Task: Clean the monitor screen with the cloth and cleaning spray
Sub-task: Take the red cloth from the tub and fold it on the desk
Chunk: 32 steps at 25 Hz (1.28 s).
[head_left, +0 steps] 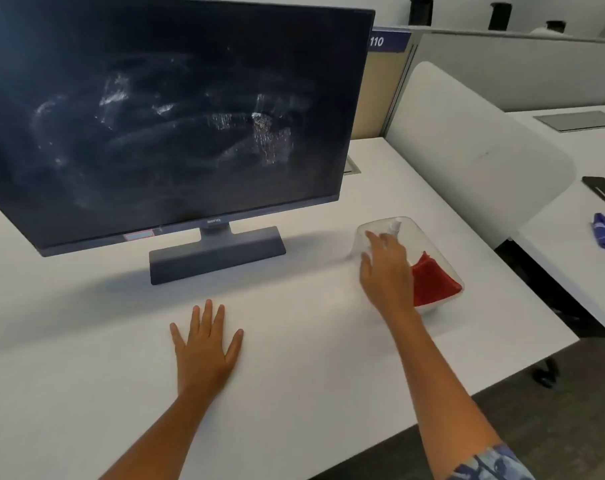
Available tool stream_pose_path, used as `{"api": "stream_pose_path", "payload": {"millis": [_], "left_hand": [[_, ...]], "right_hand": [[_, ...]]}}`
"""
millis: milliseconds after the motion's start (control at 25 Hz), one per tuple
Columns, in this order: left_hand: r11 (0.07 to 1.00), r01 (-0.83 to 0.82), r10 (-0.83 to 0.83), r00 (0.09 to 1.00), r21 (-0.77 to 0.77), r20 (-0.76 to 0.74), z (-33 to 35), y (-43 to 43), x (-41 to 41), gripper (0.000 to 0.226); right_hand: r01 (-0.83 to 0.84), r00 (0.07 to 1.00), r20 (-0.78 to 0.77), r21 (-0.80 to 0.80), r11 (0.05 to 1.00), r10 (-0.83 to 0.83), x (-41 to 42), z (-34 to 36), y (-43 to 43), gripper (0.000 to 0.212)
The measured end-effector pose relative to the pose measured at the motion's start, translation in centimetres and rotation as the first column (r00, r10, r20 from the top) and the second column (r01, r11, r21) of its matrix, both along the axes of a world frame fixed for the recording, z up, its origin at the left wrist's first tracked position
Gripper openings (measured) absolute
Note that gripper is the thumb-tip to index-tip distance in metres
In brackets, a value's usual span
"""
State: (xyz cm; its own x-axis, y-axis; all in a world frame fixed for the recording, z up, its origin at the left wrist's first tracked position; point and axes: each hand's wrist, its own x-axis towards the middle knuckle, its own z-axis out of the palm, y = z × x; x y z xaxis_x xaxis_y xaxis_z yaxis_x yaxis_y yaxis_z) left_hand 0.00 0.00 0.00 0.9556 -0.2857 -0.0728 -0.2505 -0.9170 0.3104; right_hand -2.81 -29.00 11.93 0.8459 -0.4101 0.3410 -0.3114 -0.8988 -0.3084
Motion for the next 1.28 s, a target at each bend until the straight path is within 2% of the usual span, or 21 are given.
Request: {"api": "stream_pose_path", "payload": {"millis": [80,120,160,200,280,360,520,680,760,840,960,1080,1160,1280], "left_hand": [[1.000,-0.006,0.006,0.999,0.000,0.034,0.0,0.1,0.0,0.100],[1.000,-0.006,0.006,0.998,0.001,0.057,-0.2,0.1,0.0,0.100],[1.000,-0.007,0.007,0.998,-0.002,0.062,-0.3,0.2,-0.1,0.101],[1.000,-0.007,0.007,0.997,-0.004,0.075,-0.3,0.2,0.0,0.101],[1.000,-0.011,0.010,0.997,0.021,0.071,-0.2,0.1,-0.1,0.101],[0.999,-0.021,0.019,0.998,0.027,0.064,-0.3,0.2,-0.1,0.101],[0.999,-0.023,0.021,0.998,0.040,0.053,-0.3,0.2,-0.1,0.100],[1.000,-0.024,0.023,0.998,0.018,0.051,-0.2,0.2,-0.1,0.099],[1.000,-0.021,0.020,0.999,0.019,0.047,-0.1,0.2,-0.1,0.099],[1.000,-0.023,0.022,0.999,0.019,0.047,-0.2,0.2,-0.1,0.099],[0.999,-0.027,0.026,0.999,0.026,0.043,-0.2,0.2,0.0,0.098],[0.998,-0.034,0.031,0.998,0.050,0.046,-0.3,0.2,0.0,0.098],[0.998,-0.039,0.036,0.998,0.057,0.043,-0.4,0.2,0.0,0.098],[0.998,-0.042,0.040,0.998,0.053,0.037,-0.4,0.2,0.0,0.099]], "right_hand": [[0.119,0.938,-0.336,0.090,0.989,-0.082,-0.2,0.6,-2.4,0.044],[0.164,0.849,-0.521,0.112,0.980,-0.083,-0.4,0.6,-3.8,0.042],[0.226,0.756,-0.653,0.183,0.957,-0.054,-0.6,0.9,-4.8,0.042],[0.262,0.713,-0.701,0.252,0.931,-0.011,-0.5,0.8,-5.5,0.044],[0.301,0.728,-0.685,0.372,0.878,0.040,-0.3,0.7,-6.3,0.055],[0.341,0.759,-0.651,0.409,0.846,0.009,0.0,0.6,-7.0,0.058],[0.352,0.689,-0.724,0.339,0.872,0.003,0.3,-0.3,-7.7,0.033],[0.347,0.685,-0.728,0.288,0.893,-0.031,0.7,-0.7,-7.5,0.023],[0.344,0.716,-0.697,0.297,0.891,-0.044,0.7,-0.5,-7.8,0.024],[0.379,0.787,-0.612,0.376,0.846,-0.080,0.6,0.6,-8.4,0.021],[0.368,0.889,-0.411,0.376,0.850,-0.203,0.6,4.0,-10.0,0.020],[0.314,0.948,-0.189,0.397,0.863,-0.258,0.3,8.4,-10.2,0.021],[0.214,0.974,-0.021,0.410,0.887,-0.226,-0.2,11.3,-8.9,0.023],[0.000,0.982,0.173,0.383,0.924,-0.072,-0.3,14.6,-5.0,0.030]]}}
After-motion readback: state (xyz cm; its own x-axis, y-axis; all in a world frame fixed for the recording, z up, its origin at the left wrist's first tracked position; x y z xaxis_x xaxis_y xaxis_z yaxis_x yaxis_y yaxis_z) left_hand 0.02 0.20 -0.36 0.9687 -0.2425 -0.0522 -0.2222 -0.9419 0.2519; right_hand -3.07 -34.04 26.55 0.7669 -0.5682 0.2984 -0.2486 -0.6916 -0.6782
